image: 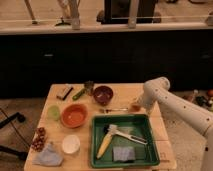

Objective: Place apple in paper cup

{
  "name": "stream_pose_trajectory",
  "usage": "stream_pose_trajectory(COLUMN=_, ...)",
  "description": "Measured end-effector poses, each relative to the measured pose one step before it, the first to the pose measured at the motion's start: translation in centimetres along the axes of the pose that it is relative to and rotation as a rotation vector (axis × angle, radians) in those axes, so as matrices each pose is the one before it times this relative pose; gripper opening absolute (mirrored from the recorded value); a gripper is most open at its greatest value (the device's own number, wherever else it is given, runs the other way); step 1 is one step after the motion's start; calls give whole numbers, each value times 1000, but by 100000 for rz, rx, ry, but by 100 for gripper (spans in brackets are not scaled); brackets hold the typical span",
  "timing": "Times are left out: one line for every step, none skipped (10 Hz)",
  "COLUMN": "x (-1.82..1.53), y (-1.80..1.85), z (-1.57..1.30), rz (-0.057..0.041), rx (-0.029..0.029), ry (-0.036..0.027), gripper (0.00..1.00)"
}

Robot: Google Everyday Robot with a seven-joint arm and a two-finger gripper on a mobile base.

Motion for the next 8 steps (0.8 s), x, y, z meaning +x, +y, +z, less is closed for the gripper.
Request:
stream_pose_trajectory(x=-69, y=136, z=-62, rz=-13, rx=-13, ry=188, gripper=80)
stream_pose_trajectory(x=70, y=68, z=-31, rz=186, rx=71, ry=78, gripper=80)
stream_pose_trajectory(x=190, y=-170, z=-91, rz=-520, rx=570, ry=-15, gripper=80)
stream_pose_trajectory(x=378, y=-370, z=24, rz=-922, rx=428, ry=-103, gripper=80)
stream_pose_trajectory(x=320, y=-686, z=8, rz=-1094, rx=755, ry=-267, gripper=80)
stream_pose_trajectory(x=234, y=-206, z=-34, rz=-290, rx=444, ry=-182, gripper=80)
stream_pose_trajectory(x=287, y=-23, z=-96, rz=115, rx=498, ry=-287, gripper=80)
stream_pose_trajectory(x=216, y=-48, z=-57, rz=-126, rx=286, ry=-481, gripper=80)
